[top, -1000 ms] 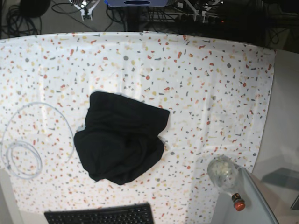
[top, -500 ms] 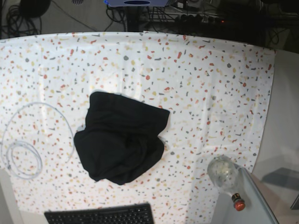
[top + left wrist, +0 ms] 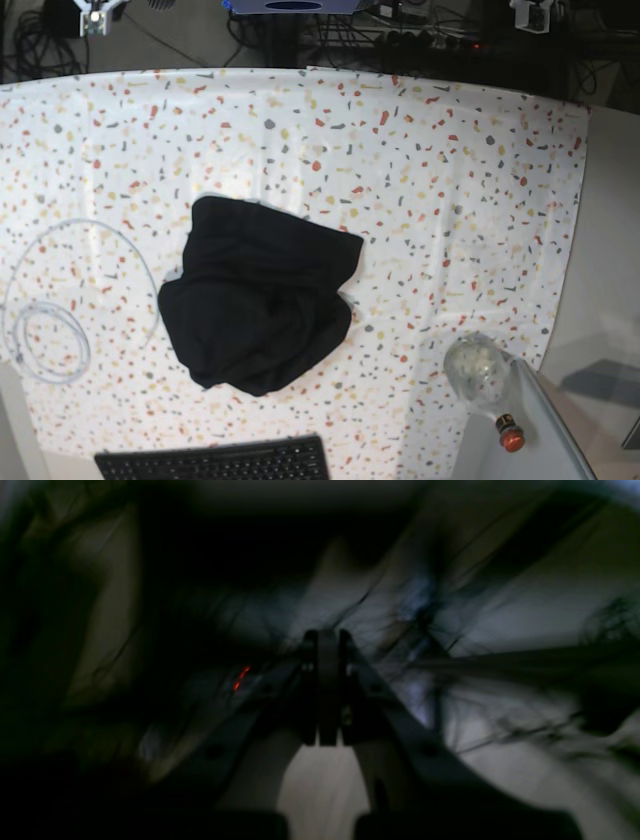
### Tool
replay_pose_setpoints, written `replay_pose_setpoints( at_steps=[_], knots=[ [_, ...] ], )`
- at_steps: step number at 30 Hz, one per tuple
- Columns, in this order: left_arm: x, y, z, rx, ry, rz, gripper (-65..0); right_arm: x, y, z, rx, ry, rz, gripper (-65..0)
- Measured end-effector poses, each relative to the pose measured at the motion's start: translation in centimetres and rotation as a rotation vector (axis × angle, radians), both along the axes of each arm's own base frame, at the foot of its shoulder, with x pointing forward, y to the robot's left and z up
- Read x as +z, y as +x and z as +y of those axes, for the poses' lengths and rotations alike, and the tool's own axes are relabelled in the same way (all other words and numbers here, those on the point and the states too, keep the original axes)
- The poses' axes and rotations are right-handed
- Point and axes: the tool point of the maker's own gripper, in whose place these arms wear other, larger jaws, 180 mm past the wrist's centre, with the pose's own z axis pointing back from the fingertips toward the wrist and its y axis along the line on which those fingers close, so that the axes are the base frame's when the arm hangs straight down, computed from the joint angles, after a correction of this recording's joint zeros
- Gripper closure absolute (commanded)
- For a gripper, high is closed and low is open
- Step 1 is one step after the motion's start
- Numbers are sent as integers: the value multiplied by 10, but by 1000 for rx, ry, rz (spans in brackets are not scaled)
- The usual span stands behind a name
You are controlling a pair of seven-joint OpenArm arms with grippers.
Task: Layout the t-shirt on the table in an organized manner, then fold the t-shirt properly
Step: 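Move the left gripper down onto the crumpled black t-shirt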
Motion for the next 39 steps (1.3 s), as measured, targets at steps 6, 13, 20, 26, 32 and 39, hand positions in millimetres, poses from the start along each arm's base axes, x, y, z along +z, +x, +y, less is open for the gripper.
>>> replay_pose_setpoints(
  at_steps=[6,13,20,26,32,39],
  knots=[
    [47,99,-4,20,-7,-228,0,41,60,8,-19,-2,-172,0],
    [40,215,-12,92,-33,-76,-143,64,142,13,-41,31,-210,0],
    [11,260,-72,94,-173,-34,-199,74,189,27,150,67,-222,-390],
    [-26,282,-117,92,-250,60,-201,68,199,35,348,80,-163,-381],
    [-23,322,-139,32,-239,-58,-202,61,199,31,339,78,-138,-381],
    [-45,342,-144,-23,-166,7,-204,64,209,43,318,109,-170,-380]
  ],
)
